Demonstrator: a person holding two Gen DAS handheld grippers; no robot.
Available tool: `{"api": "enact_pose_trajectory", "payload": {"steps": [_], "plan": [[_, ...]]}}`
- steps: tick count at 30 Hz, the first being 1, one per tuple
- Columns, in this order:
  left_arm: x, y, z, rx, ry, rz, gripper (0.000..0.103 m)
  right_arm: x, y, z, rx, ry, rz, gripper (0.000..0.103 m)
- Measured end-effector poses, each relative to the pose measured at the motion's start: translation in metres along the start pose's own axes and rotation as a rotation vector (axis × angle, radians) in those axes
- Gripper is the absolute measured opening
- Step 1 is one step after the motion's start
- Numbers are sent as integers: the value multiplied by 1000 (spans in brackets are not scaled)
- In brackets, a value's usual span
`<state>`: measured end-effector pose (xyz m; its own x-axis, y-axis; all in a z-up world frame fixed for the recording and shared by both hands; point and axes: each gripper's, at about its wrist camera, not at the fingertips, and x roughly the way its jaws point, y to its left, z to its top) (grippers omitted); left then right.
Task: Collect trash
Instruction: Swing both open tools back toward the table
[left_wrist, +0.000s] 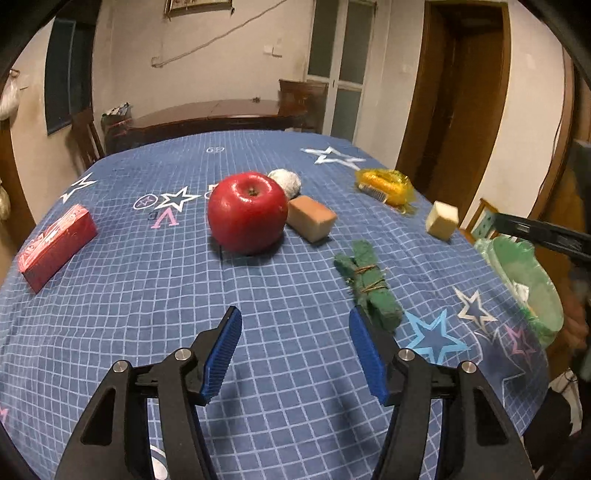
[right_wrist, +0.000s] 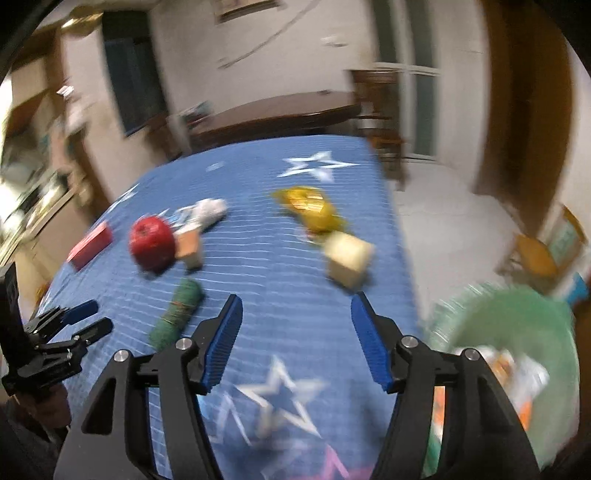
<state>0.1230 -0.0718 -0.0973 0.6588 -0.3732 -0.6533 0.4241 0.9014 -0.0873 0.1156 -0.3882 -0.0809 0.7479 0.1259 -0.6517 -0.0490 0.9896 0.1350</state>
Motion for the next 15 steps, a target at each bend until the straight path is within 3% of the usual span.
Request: {"api": "enact_pose_trajectory", "payload": {"steps": [4, 8, 15], "plan": [[-9, -8, -5, 17, -32, -23, 63, 50, 36, 36, -132, 76, 174, 61], [-5, -16, -3, 33, -20, -1, 64, 94, 74, 53, -268, 154, 279, 63], [14, -14, 3, 33, 21, -3, 67, 153, 115, 55, -341, 233, 246, 61]]}}
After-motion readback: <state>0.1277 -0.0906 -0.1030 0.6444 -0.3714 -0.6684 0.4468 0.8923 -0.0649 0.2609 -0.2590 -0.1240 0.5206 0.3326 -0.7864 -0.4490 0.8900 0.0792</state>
